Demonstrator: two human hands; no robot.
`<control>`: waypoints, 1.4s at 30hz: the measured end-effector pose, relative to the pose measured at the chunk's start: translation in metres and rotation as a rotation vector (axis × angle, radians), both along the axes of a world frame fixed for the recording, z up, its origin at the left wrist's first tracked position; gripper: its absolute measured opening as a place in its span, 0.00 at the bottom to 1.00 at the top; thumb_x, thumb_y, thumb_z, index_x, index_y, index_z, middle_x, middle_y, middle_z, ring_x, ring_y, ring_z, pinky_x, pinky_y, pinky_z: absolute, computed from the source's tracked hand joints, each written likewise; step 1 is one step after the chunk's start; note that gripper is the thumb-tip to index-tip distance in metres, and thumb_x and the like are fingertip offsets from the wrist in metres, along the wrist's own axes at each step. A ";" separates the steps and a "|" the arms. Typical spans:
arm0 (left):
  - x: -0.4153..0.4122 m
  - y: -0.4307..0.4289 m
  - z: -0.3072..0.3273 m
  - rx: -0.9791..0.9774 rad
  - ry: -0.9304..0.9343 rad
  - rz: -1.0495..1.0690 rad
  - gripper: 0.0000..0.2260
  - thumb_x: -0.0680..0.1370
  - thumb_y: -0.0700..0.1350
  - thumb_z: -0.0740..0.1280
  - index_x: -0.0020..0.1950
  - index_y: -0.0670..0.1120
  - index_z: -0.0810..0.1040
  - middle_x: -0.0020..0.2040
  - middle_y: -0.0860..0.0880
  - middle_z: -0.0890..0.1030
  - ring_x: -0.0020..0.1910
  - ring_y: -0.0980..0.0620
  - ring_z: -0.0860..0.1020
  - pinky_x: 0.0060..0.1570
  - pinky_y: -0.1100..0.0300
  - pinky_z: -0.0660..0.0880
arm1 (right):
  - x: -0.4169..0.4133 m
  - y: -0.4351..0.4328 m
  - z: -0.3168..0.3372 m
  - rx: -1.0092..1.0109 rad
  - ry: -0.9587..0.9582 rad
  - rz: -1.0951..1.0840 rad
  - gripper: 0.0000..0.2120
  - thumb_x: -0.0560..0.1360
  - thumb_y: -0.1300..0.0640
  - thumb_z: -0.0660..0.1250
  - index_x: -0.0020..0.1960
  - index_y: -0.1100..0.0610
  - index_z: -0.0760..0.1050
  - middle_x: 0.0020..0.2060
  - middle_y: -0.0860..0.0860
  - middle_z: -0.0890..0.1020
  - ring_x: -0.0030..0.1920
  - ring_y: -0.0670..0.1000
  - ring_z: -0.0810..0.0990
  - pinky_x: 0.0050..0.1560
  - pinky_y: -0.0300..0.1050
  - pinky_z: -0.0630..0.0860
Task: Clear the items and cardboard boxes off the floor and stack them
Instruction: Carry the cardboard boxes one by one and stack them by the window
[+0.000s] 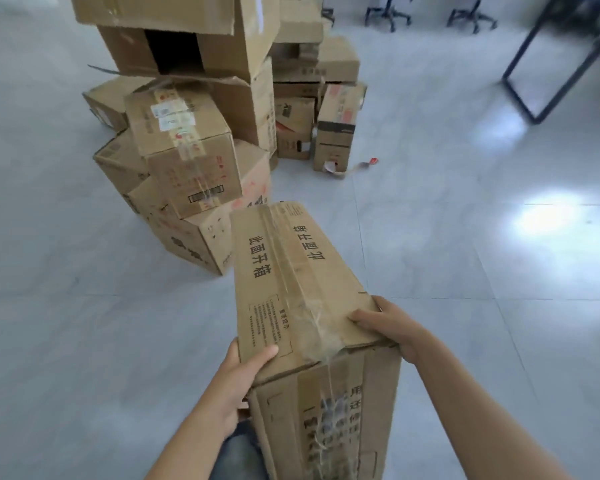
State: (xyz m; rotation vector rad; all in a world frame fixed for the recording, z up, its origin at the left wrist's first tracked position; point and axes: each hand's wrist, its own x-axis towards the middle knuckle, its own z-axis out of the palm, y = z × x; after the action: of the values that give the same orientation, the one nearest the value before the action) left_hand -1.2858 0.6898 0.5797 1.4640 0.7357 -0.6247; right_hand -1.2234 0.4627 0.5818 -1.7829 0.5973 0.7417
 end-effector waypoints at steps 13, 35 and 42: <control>0.042 -0.270 0.055 -0.071 -0.044 -0.736 0.16 0.76 0.55 0.66 0.63 0.55 0.72 0.49 0.47 0.77 0.45 0.43 0.77 0.40 0.52 0.76 | -0.121 -0.264 0.078 -0.099 -0.161 -0.650 0.17 0.72 0.53 0.68 0.59 0.58 0.73 0.50 0.54 0.80 0.44 0.52 0.79 0.39 0.42 0.77; -0.010 -0.811 0.115 -0.297 -0.032 -1.425 0.14 0.76 0.55 0.65 0.60 0.53 0.71 0.47 0.47 0.76 0.42 0.44 0.79 0.48 0.48 0.78 | -0.281 -0.689 0.190 -0.388 -0.110 -1.282 0.08 0.73 0.54 0.67 0.51 0.56 0.74 0.43 0.55 0.79 0.38 0.51 0.78 0.37 0.42 0.76; -0.047 -0.918 0.111 -0.334 0.087 -1.451 0.15 0.75 0.55 0.66 0.58 0.49 0.73 0.49 0.43 0.77 0.44 0.40 0.79 0.45 0.46 0.78 | -0.316 -0.798 0.194 -0.526 -0.070 -1.268 0.10 0.73 0.54 0.65 0.52 0.56 0.75 0.49 0.55 0.78 0.52 0.55 0.77 0.57 0.49 0.73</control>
State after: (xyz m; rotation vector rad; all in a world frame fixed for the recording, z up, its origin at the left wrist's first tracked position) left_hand -1.3328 -0.2278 0.6910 1.4755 -0.5203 -1.7865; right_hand -1.5395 -0.3353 0.7761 -1.4291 1.7280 -0.3903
